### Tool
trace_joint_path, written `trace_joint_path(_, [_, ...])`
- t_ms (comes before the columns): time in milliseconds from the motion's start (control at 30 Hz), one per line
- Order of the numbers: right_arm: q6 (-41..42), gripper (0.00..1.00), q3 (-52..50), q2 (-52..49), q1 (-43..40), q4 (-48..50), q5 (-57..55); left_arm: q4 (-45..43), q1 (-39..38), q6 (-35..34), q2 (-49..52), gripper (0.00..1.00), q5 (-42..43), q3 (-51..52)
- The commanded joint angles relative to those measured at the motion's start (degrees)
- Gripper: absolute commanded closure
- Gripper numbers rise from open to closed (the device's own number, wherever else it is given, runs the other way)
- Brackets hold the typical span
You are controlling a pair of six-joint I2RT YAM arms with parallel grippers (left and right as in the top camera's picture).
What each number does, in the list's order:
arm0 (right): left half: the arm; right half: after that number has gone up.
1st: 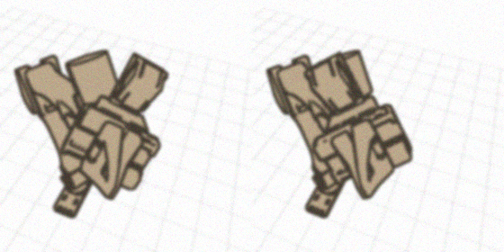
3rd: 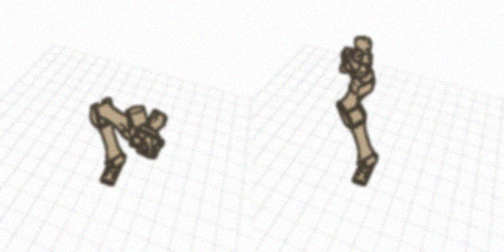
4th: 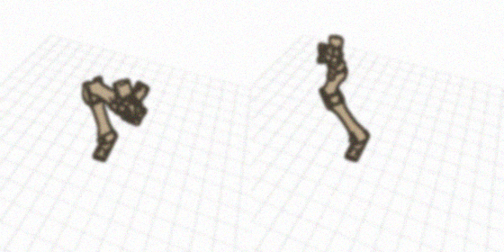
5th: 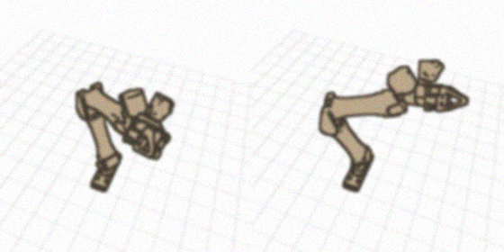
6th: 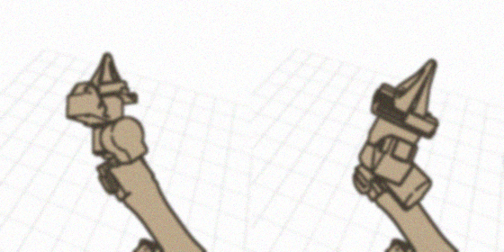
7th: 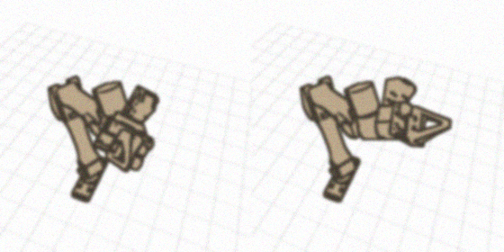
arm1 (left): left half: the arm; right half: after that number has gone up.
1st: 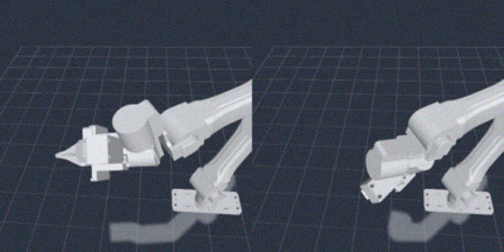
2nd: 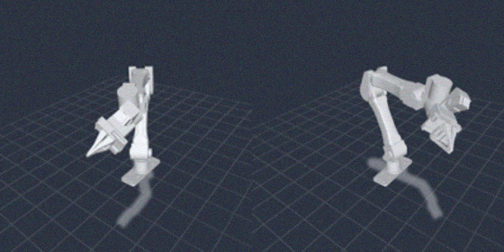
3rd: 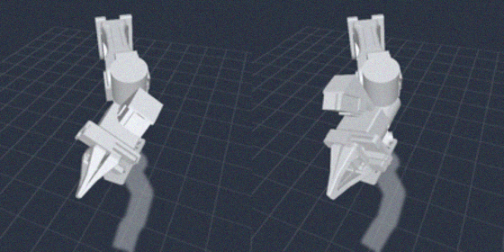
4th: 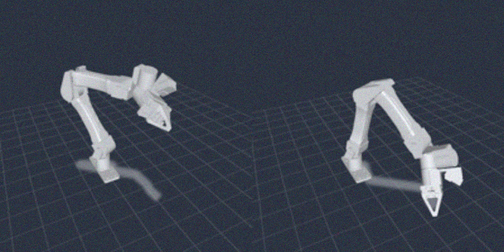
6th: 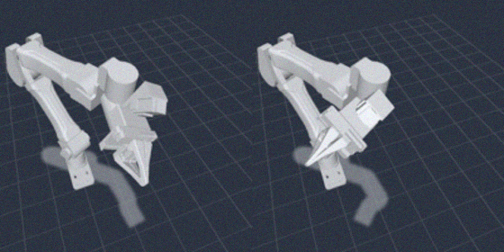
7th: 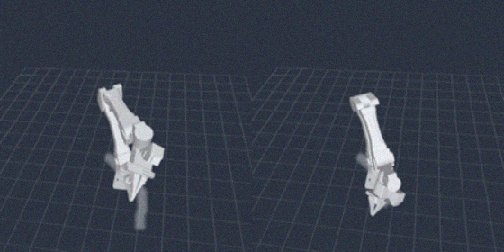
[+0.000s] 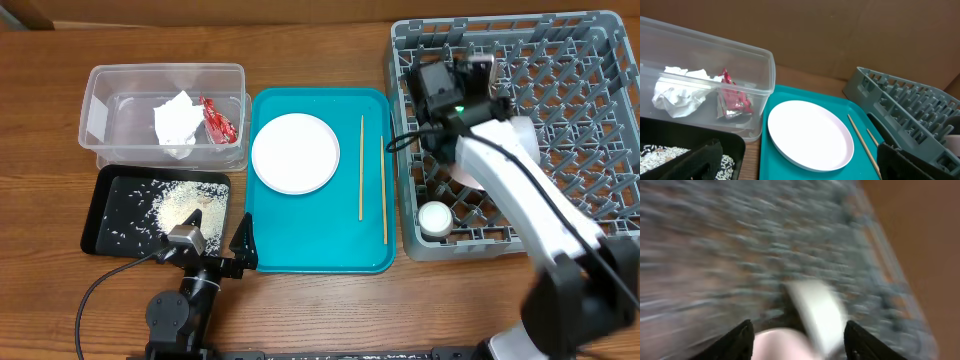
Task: Sort waste into correct bins and load items into the dishwasher
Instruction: 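Move the right gripper back to the white plate on the teal tray, then lift the white plate with the right gripper and stand it in the rack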
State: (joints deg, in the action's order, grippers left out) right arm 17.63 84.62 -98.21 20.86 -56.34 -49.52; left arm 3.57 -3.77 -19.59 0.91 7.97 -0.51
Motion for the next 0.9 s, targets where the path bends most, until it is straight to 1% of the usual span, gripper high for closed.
trace_joint_path(0, [0.3,0.42,3.2,7.6,3.6,-0.4,26.9,0.0,-0.5,-0.5,-0.5,0.0,0.5,0.2])
trace_joint_path(67, [0.3,0.5,3.2,8.1,5.0,-0.4,39.3,0.0,-0.5,-0.5,-0.5,0.0,0.4,0.2])
trace_joint_path(133, [0.3,0.51,2.1,7.4,6.6,0.8,50.2,0.0,-0.5,-0.5,-0.5,0.0,0.5,0.2])
trace_joint_path(167, [0.5,0.51,1.1,6.8,7.5,1.9,53.0,0.0,-0.5,-0.5,-0.5,0.0,0.4,0.2])
trace_joint_path(333, [6.8,0.49,-3.1,1.6,11.2,6.8,53.7,0.0,-0.5,-0.5,-0.5,0.0,0.5,0.2])
trace_joint_path(367, [8.3,0.47,-4.0,-0.1,11.8,8.4,53.7,0.0,-0.5,-0.5,-0.5,0.0,0.4,0.2])
trace_joint_path(433, [11.6,0.46,-4.7,-3.9,12.4,11.0,53.7,0.0,-0.5,-0.5,-0.5,0.0,0.4,0.2])
trace_joint_path(467, [13.1,0.46,-4.7,-7.8,12.5,13.8,53.7,0.0,-0.5,-0.5,-0.5,0.0,0.4,0.2])
trace_joint_path(667, [14.4,0.47,-4.7,-16.5,12.5,21.4,54.2,0.0,-0.5,-0.5,-0.5,0.0,0.4,0.2])
trace_joint_path(700, [15.0,0.5,-4.7,-17.5,12.5,22.1,54.1,0.0,-0.5,-0.5,-0.5,0.0,0.5,0.2])
trace_joint_path(800, [16.9,0.64,-4.7,-20.5,12.5,23.2,54.4,0.0,-0.5,-0.5,-0.5,0.0,0.4,0.2])
trace_joint_path(867, [17.1,0.83,-4.7,-21.4,12.6,22.8,55.2,0.0,-0.5,-0.5,-0.5,0.0,0.4,0.2])
